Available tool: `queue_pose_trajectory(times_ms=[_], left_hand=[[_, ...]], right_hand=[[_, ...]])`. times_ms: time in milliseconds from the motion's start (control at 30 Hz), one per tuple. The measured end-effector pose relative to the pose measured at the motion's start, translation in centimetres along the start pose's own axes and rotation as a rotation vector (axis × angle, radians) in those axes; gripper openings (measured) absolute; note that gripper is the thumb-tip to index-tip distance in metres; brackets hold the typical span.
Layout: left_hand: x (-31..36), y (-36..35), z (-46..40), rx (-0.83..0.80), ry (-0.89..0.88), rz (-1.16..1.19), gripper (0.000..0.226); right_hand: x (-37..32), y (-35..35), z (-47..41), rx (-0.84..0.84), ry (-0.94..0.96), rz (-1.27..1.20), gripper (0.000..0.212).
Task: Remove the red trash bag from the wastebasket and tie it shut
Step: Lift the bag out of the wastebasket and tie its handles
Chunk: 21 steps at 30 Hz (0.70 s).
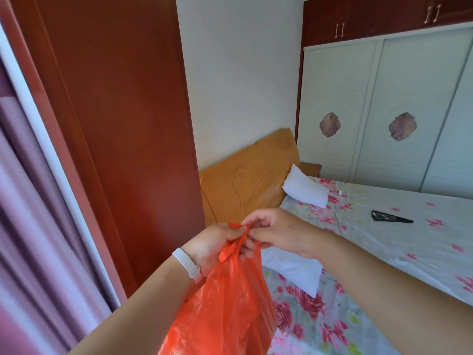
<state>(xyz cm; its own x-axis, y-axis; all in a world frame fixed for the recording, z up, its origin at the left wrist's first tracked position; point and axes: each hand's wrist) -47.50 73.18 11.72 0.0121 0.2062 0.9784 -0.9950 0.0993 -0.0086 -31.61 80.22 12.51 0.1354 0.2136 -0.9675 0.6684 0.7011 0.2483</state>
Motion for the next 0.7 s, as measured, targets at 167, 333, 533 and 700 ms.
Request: queue_pose_trajectory(times_ms=[167,333,533,700], left_hand=[[0.1,0.0,0.7,-0.046,0.005,-0.062,0.024],[0.9,1.4,1.4,-0.149,-0.001,-0.145,0.019],[3.3,2.6,3.2,-0.310,0.001,-0.372,0.027],[6.3,3.4,4.7,-0.320,-0.064,-0.447,0.027]], right_hand=[[0.2,-0.6,-0.2,0.112,0.040,-0.009,0.016],[-1.1,0.1,-0.3,0.202,0.076,0.002,0.017],[-4.9,-0.2,-1.2,0.217,0.191,-0.014,0.017],[-6.7,-2.0,-4.2,0.122,0.213,-0.181,0.023]])
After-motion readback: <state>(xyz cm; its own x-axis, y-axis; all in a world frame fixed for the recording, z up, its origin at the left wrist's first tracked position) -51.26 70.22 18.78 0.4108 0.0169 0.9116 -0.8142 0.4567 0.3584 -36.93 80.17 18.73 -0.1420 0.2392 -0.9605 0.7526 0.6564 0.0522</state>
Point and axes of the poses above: each hand's wrist, its own z-axis away from the middle knuckle, its own y-axis out of the back of the hand, x = y × z, and after that the axes turned 11 degrees about -z, right-handed
